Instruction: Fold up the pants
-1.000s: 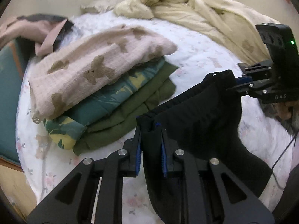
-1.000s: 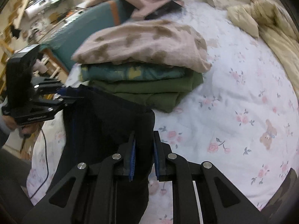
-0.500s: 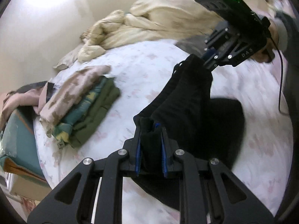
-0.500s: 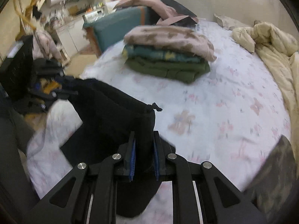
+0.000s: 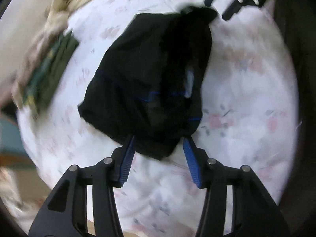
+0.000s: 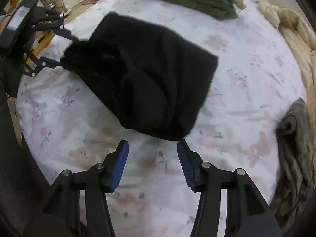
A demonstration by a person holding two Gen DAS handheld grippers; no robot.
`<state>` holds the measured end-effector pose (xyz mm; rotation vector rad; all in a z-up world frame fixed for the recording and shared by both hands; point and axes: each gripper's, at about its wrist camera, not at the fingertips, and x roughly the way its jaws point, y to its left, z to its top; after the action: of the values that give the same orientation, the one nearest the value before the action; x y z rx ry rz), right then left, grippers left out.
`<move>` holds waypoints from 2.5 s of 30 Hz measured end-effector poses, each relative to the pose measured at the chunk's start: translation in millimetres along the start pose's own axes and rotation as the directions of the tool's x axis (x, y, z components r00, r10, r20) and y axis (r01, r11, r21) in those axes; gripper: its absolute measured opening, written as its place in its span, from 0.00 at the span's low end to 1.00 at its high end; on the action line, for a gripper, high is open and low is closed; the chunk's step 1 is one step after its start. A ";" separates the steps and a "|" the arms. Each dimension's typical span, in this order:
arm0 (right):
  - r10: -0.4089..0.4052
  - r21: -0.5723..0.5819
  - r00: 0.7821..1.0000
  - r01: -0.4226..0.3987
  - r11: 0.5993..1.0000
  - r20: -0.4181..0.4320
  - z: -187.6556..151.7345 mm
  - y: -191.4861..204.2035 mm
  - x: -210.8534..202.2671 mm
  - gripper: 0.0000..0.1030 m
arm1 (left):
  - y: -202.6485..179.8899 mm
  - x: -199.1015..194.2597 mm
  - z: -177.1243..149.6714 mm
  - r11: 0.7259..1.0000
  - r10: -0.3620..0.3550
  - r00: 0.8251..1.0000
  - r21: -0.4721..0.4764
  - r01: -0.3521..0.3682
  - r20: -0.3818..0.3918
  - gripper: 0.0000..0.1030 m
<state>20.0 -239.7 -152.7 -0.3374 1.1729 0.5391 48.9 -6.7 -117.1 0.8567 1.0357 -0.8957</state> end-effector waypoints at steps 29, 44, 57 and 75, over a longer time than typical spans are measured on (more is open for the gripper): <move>0.068 0.287 0.989 -0.103 0.952 0.130 47.0 -37.9 17.2 0.24 | 87.5 18.1 17.6 0.643 0.069 0.995 -0.766 0.011 0.072 0.51; 0.059 0.503 0.997 -0.079 0.861 0.055 75.4 -114.7 89.8 0.18 | 143.5 82.2 -7.8 0.495 0.007 0.998 -0.867 0.053 0.065 0.45; 0.186 0.562 0.957 -0.281 0.778 0.221 82.9 -152.2 63.2 0.51 | 173.7 53.3 -27.2 0.372 0.025 0.997 -0.927 0.054 0.068 0.52; 0.354 0.487 0.926 -0.373 0.790 0.134 93.3 -146.7 110.2 0.19 | 168.1 91.4 15.1 0.626 -0.112 0.989 -0.767 0.142 0.092 0.25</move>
<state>206.3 -288.0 -225.8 0.3636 1.3048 0.5430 229.7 26.2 -172.9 0.0237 1.3101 -0.4760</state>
